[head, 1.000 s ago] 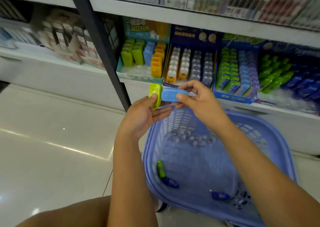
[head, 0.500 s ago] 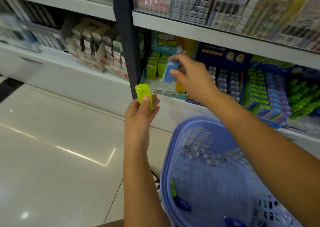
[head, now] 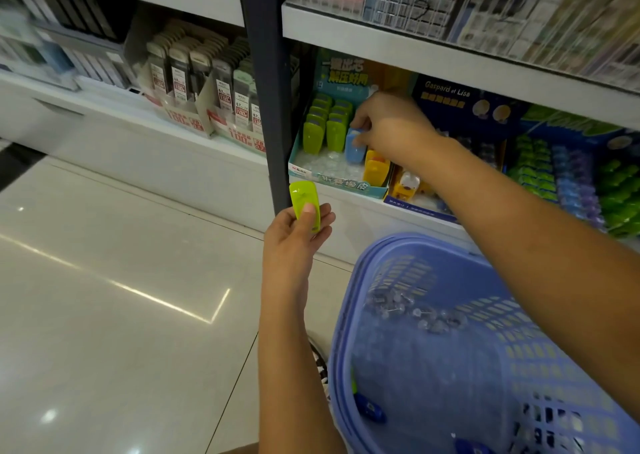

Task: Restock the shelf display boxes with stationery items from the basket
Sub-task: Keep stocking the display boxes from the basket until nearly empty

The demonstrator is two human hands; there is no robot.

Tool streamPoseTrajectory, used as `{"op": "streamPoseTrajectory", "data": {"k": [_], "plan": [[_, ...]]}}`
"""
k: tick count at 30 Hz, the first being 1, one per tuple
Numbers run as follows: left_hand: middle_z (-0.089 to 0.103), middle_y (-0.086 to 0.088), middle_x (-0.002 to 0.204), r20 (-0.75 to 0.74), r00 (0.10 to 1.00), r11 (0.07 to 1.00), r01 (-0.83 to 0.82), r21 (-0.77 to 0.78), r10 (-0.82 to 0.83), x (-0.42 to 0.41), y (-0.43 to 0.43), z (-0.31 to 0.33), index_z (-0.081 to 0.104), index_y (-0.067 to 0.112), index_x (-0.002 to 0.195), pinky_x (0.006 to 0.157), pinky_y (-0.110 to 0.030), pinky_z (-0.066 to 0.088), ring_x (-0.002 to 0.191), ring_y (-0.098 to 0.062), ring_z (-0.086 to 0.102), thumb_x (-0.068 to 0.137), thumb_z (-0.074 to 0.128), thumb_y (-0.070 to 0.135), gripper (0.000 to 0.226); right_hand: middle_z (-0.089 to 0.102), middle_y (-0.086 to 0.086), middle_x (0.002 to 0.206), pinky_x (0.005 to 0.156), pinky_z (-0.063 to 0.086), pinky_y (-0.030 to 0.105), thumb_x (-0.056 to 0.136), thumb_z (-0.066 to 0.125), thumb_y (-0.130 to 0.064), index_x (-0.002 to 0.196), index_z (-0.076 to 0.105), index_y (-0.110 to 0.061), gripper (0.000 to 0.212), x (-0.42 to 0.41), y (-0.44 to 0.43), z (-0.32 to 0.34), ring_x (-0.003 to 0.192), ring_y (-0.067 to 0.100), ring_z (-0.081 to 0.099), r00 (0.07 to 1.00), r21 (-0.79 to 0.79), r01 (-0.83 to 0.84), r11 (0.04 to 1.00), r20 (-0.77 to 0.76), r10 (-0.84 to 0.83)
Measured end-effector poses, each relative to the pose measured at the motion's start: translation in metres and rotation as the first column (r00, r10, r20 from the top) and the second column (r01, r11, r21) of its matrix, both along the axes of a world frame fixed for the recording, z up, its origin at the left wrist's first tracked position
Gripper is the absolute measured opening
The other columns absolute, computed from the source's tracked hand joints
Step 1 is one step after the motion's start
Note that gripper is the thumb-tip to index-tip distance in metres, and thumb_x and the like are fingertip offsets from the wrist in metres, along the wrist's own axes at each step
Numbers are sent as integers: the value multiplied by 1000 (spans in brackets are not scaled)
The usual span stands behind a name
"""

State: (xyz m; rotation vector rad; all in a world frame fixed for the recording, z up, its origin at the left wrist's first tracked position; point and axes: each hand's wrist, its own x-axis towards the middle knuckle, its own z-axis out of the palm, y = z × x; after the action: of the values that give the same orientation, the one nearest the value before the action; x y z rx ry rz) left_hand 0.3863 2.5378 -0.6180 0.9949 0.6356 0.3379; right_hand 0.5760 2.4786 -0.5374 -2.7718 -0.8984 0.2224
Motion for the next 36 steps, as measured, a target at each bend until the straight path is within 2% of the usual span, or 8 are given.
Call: {"op": "streamPoseTrajectory", "data": {"k": [5, 11, 16, 21, 26, 31, 34, 36], "plan": [[72, -4, 105, 0, 1000, 1000, 17, 14, -17, -1, 0, 2, 61, 12, 105, 82, -23, 57, 97, -14, 70, 97, 52, 26, 19, 61, 24, 119, 71, 44, 26, 94, 52, -16, 115, 63, 5, 31, -1, 0, -1, 111, 31, 58, 1000, -64, 4, 998, 6, -3], [73, -2, 102, 22, 999, 999, 46, 20, -47, -2, -2, 3, 63, 16, 101, 82, -23, 57, 97, -13, 70, 96, 53, 27, 15, 65, 18, 115, 87, 50, 35, 88, 65, -20, 109, 68, -1, 29, 1, 8, 13, 104, 29, 61, 999, -15, 2, 1000, -54, -3], [74, -1, 102, 24, 998, 998, 52, 36, -53, -2, 0, 1, 63, 17, 102, 82, -22, 57, 97, -13, 70, 96, 52, 28, 17, 66, 14, 109, 77, 47, 27, 83, 71, -19, 105, 70, -1, 29, 2, 11, 16, 99, 27, 62, 998, -49, 17, 999, -53, -20], [73, -1, 103, 18, 998, 997, 59, 43, -60, -2, 0, 1, 63, 18, 102, 82, -22, 57, 97, -12, 70, 96, 52, 29, 16, 63, 24, 109, 84, 51, 37, 85, 62, -5, 104, 67, 8, 23, -3, 17, 8, 98, 33, 61, 1000, -119, 5, 993, 9, -4], [73, 0, 103, 17, 997, 995, 72, 66, -73, -2, 1, 1, 64, 18, 105, 82, -22, 56, 96, -12, 70, 95, 54, 28, 17, 48, 18, 70, 61, 35, 30, 79, 58, 6, 75, 63, 2, 8, -16, 7, -9, 67, 27, 48, 959, -222, -57, 973, 258, 115], [72, -5, 98, 33, 996, 993, 75, 89, -78, -2, 2, 7, 66, 13, 108, 74, -20, 55, 89, -16, 70, 93, 59, 22, 19, 53, 31, 121, 91, 40, 40, 82, 58, 2, 108, 58, 11, 27, -21, 6, -6, 109, 42, 51, 947, -236, -53, 970, 298, 124], [68, -9, 100, 61, 995, 992, 74, 104, -80, -1, 2, 10, 68, 20, 102, 78, -21, 54, 89, -17, 68, 92, 58, 11, 17, 54, 23, 120, 83, 44, 34, 86, 58, -6, 111, 59, 6, 27, -21, 5, 5, 107, 37, 54, 982, -219, -49, 974, 170, 88], [68, -9, 101, 65, 994, 989, 76, 126, -85, 1, 2, 11, 68, 23, 102, 78, -21, 55, 89, -16, 68, 93, 57, 7, 22, 58, 18, 122, 89, 45, 31, 92, 53, -13, 114, 64, -2, 28, -25, 2, 15, 110, 30, 54, 991, -91, -100, 991, 84, 108]]}}
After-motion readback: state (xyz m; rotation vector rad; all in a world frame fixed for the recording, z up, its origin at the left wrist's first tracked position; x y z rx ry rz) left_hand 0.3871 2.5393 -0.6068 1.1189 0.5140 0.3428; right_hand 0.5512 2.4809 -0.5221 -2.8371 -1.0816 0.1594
